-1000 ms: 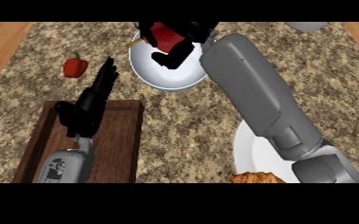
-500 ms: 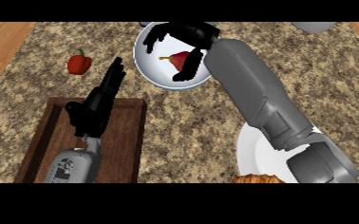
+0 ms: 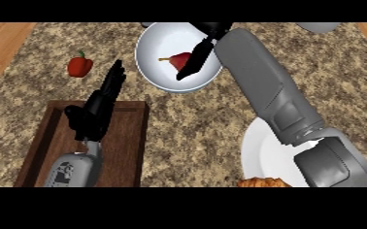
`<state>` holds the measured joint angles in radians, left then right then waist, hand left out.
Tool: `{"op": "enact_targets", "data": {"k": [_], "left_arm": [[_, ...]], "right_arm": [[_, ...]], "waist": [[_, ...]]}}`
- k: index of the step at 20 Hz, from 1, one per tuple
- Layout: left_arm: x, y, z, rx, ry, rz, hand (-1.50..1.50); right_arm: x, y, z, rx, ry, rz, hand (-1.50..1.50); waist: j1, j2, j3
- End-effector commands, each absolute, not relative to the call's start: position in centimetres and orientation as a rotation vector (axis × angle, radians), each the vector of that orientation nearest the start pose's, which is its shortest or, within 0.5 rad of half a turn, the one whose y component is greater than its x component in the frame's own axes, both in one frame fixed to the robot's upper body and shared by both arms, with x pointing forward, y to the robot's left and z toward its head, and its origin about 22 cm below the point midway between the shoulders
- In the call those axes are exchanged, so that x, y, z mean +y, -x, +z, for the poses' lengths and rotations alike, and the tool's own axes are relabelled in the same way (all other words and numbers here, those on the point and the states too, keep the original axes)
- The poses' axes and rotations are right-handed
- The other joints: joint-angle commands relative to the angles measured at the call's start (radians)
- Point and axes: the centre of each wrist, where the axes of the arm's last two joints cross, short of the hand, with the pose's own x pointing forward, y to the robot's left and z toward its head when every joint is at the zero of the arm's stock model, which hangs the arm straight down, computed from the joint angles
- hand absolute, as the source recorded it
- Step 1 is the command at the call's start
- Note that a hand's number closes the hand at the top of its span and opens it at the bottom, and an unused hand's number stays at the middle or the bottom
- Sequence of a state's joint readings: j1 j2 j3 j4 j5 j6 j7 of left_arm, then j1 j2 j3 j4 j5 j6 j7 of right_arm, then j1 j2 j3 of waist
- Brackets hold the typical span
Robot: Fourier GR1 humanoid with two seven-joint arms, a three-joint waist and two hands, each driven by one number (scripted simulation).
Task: Pick the pear from the plate and place it in the bowl
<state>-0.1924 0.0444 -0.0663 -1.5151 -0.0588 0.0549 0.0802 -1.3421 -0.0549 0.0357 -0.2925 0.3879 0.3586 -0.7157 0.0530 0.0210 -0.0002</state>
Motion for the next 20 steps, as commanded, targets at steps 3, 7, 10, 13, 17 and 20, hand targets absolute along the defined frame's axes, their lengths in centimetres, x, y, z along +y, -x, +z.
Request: {"op": "enact_targets", "data": {"k": [3,7,10,13,17,20], "left_arm": [[19.9,-27.9,3.0,-1.627,-0.031,-0.152,0.0],[21.6,-29.0,3.6,-1.62,-0.026,-0.162,0.0],[20.6,-27.8,2.9,-1.623,-0.025,-0.161,0.0],[18.9,-29.0,4.2,-1.631,-0.022,-0.165,0.0],[19.5,-28.4,3.3,-1.623,0.007,-0.15,0.0],[19.1,-28.5,3.9,-1.631,0.0,-0.173,0.0]], "right_arm": [[-10.0,-47.4,17.0,-1.909,-0.508,1.003,-1.5],[-13.2,-48.2,18.7,-1.851,-0.526,0.975,-1.5],[-16.5,-48.2,17.0,-1.819,-0.597,0.905,-1.5],[-17.3,-48.6,19.6,-1.789,-0.642,0.929,-1.5],[-19.3,-48.5,18.7,-1.756,-0.686,0.928,-1.5],[-21.4,-48.2,17.5,-1.733,-0.701,0.937,-1.5]], "waist": [[0.005,-0.002,0.0],[0.011,0.006,-0.001],[0.007,0.003,0.0],[0.009,0.007,0.001],[0.024,0.013,0.001],[0.023,0.015,0.003]]}}
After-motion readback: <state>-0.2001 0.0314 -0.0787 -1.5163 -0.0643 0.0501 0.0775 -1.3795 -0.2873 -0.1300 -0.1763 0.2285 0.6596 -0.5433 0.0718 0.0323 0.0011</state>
